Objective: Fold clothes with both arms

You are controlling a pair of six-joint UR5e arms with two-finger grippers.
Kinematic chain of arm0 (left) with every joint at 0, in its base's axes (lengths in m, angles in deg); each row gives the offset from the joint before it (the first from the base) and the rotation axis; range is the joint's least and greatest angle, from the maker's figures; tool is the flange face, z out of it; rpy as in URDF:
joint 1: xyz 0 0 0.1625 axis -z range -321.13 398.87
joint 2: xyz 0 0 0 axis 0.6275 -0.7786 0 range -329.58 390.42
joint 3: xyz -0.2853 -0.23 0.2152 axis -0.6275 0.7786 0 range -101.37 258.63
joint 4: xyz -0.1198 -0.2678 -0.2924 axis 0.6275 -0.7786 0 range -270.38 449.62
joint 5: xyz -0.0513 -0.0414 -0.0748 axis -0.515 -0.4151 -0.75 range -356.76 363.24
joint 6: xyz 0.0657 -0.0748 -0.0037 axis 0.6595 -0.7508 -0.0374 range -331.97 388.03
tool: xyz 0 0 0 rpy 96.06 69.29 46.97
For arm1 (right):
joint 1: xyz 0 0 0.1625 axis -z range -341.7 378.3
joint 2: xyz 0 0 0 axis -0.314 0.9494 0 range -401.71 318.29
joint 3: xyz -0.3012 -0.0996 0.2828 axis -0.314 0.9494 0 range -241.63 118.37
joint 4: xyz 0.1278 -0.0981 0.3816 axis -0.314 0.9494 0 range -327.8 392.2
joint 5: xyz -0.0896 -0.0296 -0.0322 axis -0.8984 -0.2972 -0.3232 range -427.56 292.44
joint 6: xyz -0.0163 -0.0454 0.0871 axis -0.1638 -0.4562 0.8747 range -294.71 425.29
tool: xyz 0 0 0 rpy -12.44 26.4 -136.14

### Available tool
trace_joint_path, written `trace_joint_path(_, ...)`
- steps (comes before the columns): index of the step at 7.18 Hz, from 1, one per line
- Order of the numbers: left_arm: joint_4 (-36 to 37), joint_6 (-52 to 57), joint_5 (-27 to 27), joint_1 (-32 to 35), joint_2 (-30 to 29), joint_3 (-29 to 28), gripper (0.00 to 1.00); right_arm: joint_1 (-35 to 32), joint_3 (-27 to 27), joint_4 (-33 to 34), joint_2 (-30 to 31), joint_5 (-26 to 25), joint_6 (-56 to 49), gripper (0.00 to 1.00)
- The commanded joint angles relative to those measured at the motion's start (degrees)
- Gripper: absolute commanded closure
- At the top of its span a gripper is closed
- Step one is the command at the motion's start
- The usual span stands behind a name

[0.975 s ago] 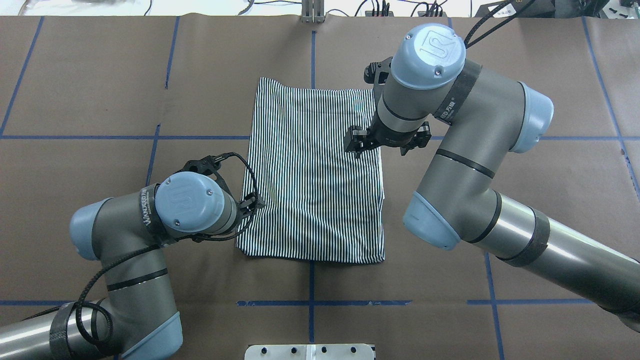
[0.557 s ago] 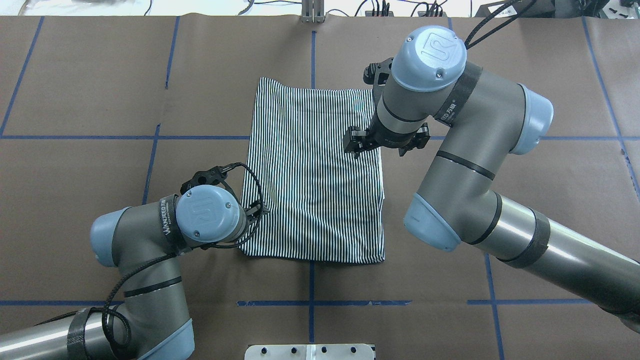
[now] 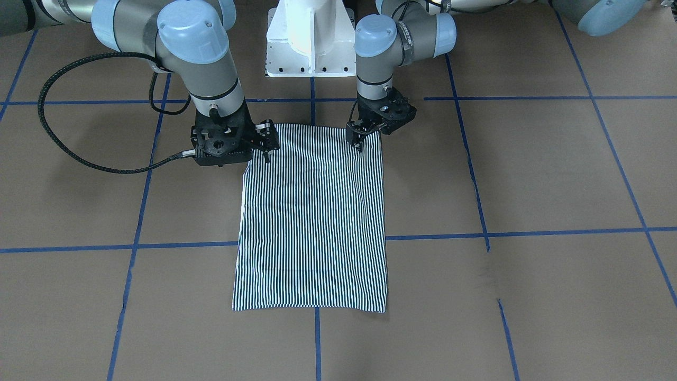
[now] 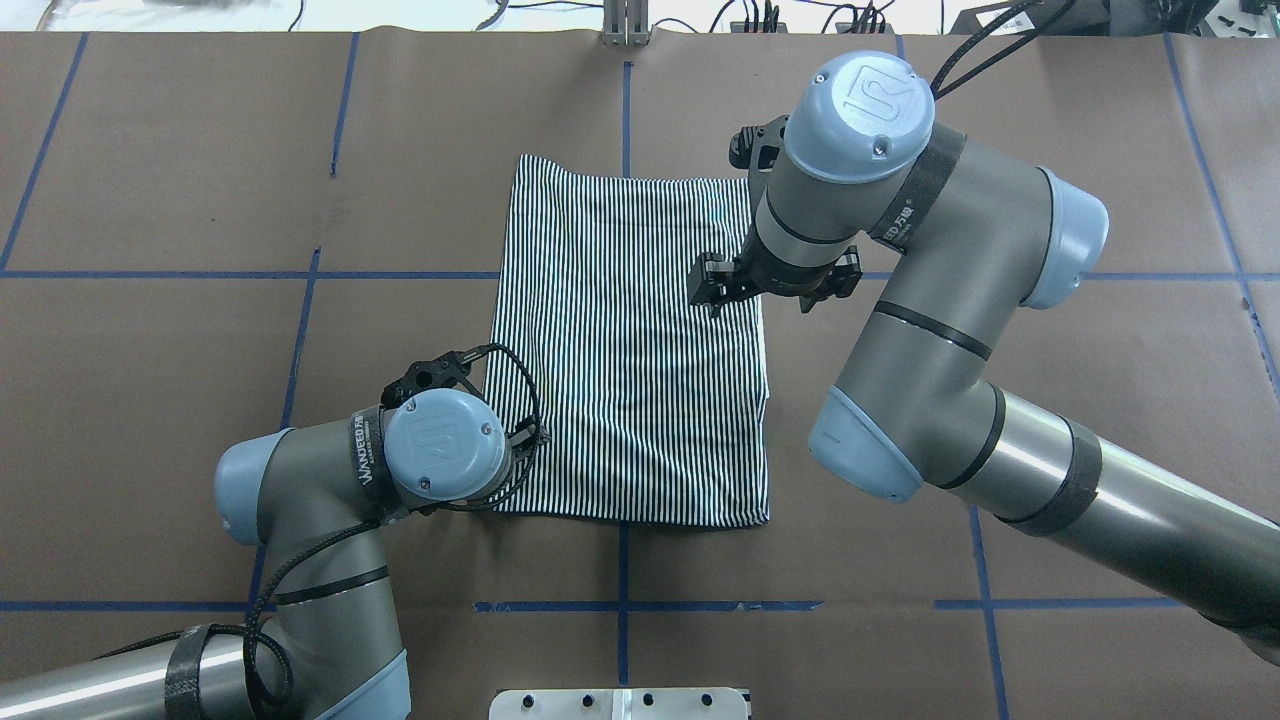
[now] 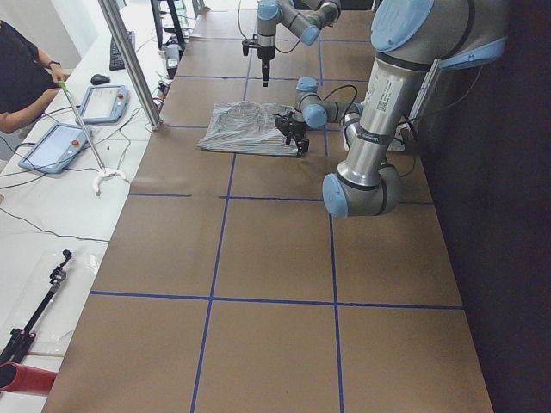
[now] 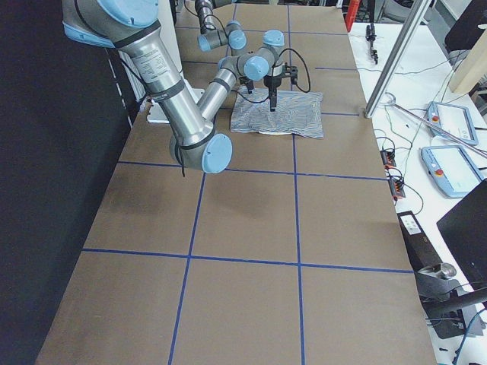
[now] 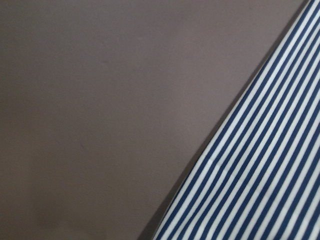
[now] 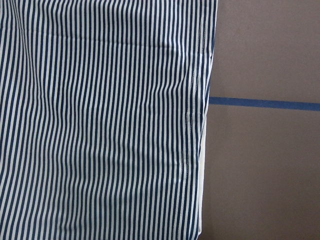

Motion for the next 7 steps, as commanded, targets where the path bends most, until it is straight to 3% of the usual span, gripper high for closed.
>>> trace_joint_path(1, 0.0, -0.05, 0.0, -0.1, 0.13, -0.27, 0.1, -0.01, -0.03, 0.05, 0.0, 0.0, 0.0, 0.0)
trace_joint_path(2, 0.0, -0.05, 0.0, -0.1, 0.13, -0.19, 0.25, -0.01, -0.03, 0.05, 0.0, 0.0, 0.0, 0.0)
trace_joint_path(4, 0.0, -0.05, 0.0, -0.1, -0.05, 0.07, 0.79, -0.01, -0.12, 0.22, 0.0, 0.0, 0.0, 0.0)
trace_joint_path(5, 0.0, 0.04, -0.09, -0.1, -0.14, 0.25, 0.96, -0.01, -0.12, 0.14, 0.0, 0.0, 0.0, 0.0)
trace_joint_path(7, 0.0, 0.74, -0.26, -0.09, -0.14, 0.78, 1.0, -0.01, -0.12, 0.22, 0.18, 0.0, 0.0, 0.0)
